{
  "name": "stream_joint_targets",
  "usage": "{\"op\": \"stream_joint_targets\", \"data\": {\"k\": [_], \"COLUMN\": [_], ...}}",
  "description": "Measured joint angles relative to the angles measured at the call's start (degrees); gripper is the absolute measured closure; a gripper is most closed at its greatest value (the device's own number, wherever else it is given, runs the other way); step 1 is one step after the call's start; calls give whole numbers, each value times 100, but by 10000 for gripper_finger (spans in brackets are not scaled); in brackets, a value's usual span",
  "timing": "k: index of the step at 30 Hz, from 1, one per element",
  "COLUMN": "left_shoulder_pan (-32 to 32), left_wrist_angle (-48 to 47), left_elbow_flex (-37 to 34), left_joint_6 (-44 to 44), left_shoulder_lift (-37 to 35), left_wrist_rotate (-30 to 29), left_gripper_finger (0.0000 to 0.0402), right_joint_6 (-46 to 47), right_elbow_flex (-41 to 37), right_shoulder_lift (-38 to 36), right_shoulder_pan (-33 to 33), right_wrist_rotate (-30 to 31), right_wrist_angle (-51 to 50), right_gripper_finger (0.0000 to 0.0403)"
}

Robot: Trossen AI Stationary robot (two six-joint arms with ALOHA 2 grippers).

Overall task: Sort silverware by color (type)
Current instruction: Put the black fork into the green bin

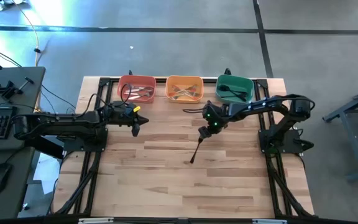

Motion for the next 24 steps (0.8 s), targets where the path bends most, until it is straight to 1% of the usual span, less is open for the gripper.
{"op": "stream_joint_targets", "data": {"k": [6,9,13,18,21,24], "left_shoulder_pan": [-10,-13,-13,-13,-13,-13], "left_wrist_angle": [-53,-52,-52,-52,-54,-54], "left_elbow_flex": [0,0,0,0,0,0], "left_joint_6": [-90,-103,-105,-109,-111,-157], "left_shoulder_lift": [0,0,0,0,2,0], "left_wrist_rotate": [-1,-2,-2,-2,-2,-6], "left_gripper_finger": [401,401,401,401,401,401], "right_joint_6": [250,262,115,-36,-145,-193], "right_elbow_flex": [-643,-762,-772,-772,-772,-772], "right_shoulder_lift": [-37,-22,9,11,11,72], "right_shoulder_pan": [0,4,9,9,9,9], "right_wrist_rotate": [154,119,112,116,147,151], "right_wrist_angle": [984,1495,1853,1885,1885,1907], "right_gripper_finger": [215,215,215,217,233,263]}}
